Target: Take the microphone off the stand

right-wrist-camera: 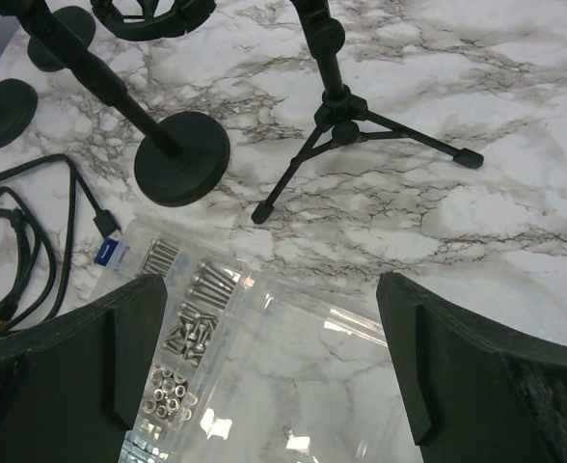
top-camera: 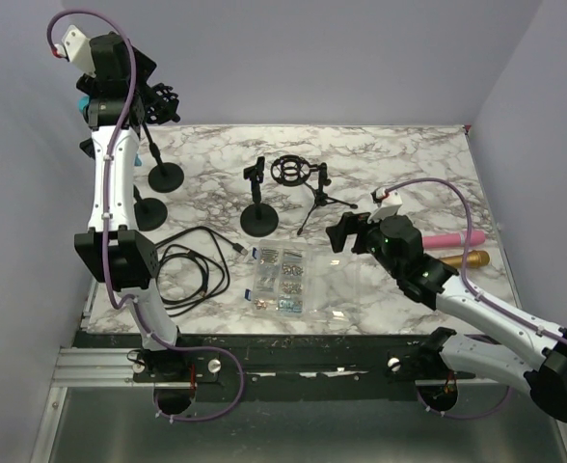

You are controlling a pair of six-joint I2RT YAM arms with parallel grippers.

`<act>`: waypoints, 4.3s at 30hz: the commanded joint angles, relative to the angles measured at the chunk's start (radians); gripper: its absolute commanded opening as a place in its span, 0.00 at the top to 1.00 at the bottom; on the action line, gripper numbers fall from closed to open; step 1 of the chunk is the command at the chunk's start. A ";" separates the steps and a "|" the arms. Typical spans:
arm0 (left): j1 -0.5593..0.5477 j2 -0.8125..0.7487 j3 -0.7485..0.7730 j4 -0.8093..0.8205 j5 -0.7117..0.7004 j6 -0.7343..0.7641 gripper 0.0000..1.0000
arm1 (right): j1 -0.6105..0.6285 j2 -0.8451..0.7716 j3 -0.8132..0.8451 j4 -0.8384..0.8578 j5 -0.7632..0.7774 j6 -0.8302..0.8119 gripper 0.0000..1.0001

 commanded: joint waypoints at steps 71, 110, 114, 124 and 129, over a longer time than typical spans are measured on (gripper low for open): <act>-0.281 -0.567 -0.620 0.322 0.846 0.205 1.00 | -0.007 -0.107 0.065 -0.090 -0.102 0.208 0.00; -0.744 -0.695 -0.917 0.360 1.171 0.274 1.00 | -0.005 0.104 -0.044 0.914 -0.928 0.545 0.41; -0.747 -0.692 -0.912 0.345 1.154 0.286 1.00 | -0.005 0.095 -0.053 0.847 -0.830 0.538 0.52; -0.747 -0.718 -0.855 0.169 0.908 0.408 0.01 | -0.004 0.061 -0.049 0.662 -0.691 0.469 0.99; -0.747 -0.803 -0.866 0.124 0.656 0.472 0.01 | -0.004 -0.045 0.018 0.258 -0.398 0.370 0.99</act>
